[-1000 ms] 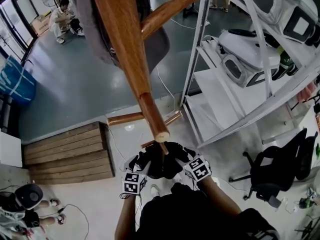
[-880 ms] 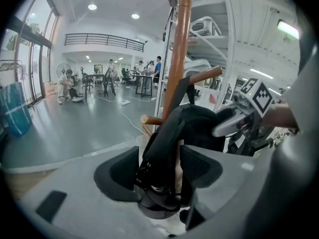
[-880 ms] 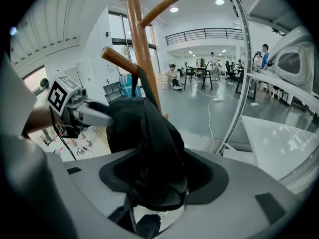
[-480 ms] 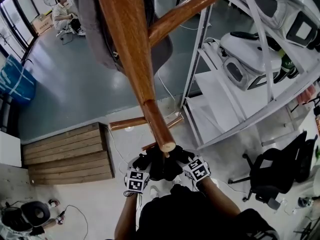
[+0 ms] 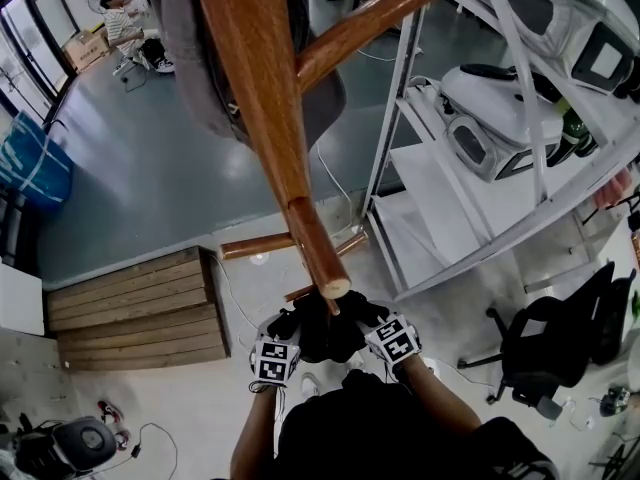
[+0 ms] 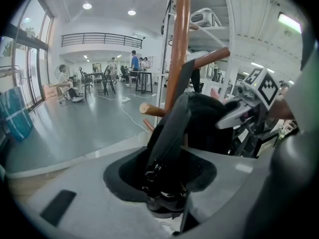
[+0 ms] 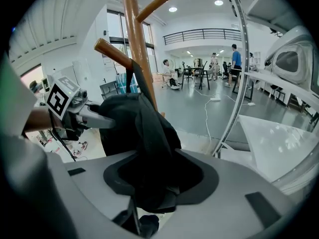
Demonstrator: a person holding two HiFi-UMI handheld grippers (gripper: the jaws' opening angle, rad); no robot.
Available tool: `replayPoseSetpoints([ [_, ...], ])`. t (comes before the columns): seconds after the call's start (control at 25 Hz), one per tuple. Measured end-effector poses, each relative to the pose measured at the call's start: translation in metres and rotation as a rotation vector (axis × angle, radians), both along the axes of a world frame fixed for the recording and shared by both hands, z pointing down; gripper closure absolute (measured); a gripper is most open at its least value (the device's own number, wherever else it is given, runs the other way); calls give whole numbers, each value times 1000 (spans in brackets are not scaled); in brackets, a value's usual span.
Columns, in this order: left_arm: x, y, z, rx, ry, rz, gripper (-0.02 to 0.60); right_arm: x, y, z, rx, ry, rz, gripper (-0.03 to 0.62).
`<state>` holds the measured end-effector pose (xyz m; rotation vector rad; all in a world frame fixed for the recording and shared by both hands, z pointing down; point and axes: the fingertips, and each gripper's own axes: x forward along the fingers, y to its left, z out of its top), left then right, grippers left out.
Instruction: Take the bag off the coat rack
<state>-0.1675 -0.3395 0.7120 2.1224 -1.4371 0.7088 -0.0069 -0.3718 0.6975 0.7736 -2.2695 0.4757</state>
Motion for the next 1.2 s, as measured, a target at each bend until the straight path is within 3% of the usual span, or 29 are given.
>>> replayPoseSetpoints([
  [0.12, 3, 6, 0, -27, 6, 7, 430, 2, 0, 0, -6, 2, 8, 442],
  [0.4, 5, 8, 1, 13, 12, 24, 457, 4, -1, 5, 18, 10, 17, 473],
  [0.56, 9, 13, 0, -13, 23, 30, 465, 4, -2, 3, 26, 10, 16, 491],
  [1.2, 18, 18, -17, 14, 42, 37, 482, 7, 9, -13, 14, 4, 24, 523],
])
